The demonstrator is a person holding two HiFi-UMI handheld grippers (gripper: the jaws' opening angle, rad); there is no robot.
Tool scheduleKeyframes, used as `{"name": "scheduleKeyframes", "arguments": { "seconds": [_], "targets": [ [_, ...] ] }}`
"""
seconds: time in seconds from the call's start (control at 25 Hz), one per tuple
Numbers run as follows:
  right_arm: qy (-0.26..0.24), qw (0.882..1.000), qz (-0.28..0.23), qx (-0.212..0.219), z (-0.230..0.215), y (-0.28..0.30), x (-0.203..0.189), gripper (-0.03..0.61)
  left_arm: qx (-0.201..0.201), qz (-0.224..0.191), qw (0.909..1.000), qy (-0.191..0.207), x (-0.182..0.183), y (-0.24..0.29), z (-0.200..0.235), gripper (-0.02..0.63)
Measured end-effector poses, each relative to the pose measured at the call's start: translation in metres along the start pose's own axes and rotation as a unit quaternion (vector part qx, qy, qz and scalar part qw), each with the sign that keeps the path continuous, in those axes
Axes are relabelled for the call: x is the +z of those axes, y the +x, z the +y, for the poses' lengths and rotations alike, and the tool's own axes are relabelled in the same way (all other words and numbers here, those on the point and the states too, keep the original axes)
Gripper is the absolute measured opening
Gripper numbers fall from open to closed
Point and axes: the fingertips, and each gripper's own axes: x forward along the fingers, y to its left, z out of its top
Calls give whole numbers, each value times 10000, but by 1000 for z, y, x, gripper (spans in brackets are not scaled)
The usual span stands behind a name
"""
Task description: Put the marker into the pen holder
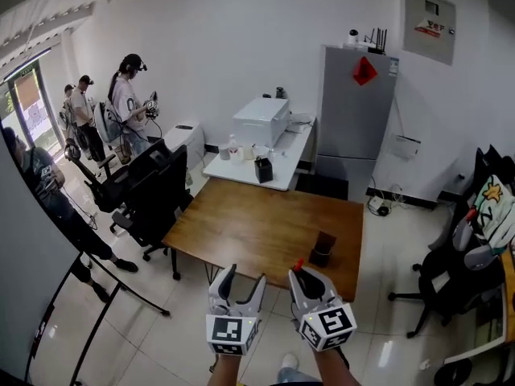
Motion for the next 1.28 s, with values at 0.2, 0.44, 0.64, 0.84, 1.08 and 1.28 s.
{"name": "scheduleKeyframes", "arguments": {
  "seconds": [0.2,0.44,0.64,0.84,1.08,1.28],
  "targets": [
    [-133,9976,200,-648,-77,5,-13,37,-450,-25,9988,-210,-3,71,-32,273],
    [107,9912,411,-1254,-138,11,-42,37,-1009,379,9941,-71,-30,129,-48,273],
    [193,9823,501,-1796,-189,28,-69,37,-1397,496,9888,-180,-52,179,-56,273],
    [2,9738,709,-2159,-241,60,-118,37,-1920,651,9790,-226,-87,231,-64,267],
    [-434,9650,982,-2391,-286,98,-179,37,-2262,794,9705,-266,-133,275,-69,256],
    [-436,9598,1087,-2552,-308,112,-221,37,-2398,932,9660,-253,-167,298,-73,257]
  ]
}}
